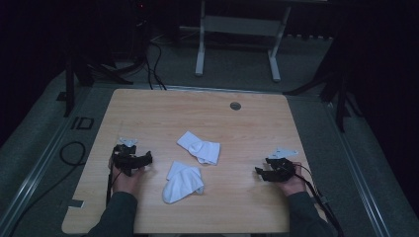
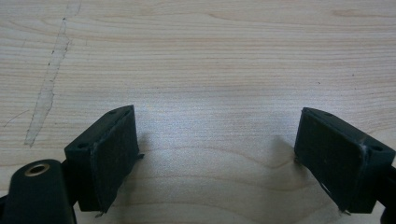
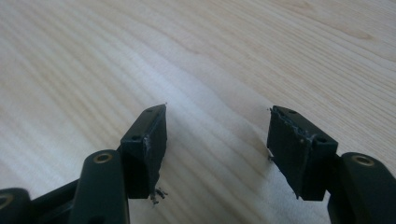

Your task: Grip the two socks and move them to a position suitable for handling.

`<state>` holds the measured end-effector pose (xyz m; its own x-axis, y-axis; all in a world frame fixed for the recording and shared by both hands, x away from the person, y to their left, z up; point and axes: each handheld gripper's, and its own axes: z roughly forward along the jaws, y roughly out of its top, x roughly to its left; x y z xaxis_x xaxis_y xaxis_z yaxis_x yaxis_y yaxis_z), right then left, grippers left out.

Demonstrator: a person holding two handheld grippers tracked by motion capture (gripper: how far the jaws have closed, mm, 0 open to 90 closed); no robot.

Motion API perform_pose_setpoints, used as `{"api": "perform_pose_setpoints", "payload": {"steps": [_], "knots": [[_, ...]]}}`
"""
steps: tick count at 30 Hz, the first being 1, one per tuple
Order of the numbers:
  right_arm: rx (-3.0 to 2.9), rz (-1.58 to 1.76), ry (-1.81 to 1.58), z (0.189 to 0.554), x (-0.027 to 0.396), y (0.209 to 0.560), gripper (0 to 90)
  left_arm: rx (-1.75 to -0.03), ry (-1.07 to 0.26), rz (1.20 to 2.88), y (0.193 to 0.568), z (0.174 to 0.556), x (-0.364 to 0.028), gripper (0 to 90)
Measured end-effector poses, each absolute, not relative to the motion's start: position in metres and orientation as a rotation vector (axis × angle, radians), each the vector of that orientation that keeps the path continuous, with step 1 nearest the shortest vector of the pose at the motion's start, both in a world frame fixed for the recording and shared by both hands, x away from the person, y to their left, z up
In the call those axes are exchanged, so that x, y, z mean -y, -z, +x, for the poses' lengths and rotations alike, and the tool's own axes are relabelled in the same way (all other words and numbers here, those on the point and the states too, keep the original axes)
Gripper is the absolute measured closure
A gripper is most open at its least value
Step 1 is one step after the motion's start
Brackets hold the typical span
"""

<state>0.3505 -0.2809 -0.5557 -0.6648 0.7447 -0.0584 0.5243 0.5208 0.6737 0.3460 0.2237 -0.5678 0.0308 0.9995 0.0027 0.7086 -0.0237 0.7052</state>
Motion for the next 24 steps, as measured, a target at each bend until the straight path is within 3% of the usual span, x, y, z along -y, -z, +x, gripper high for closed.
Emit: {"api": "perform_pose_setpoints", "payload": {"steps": [24], "knots": [[-2.558,0.802,-0.79,0.332,0.243,0.535,43.1,-1.707,-0.71,1.802,0.568,0.344,-0.225,14.9]]}}
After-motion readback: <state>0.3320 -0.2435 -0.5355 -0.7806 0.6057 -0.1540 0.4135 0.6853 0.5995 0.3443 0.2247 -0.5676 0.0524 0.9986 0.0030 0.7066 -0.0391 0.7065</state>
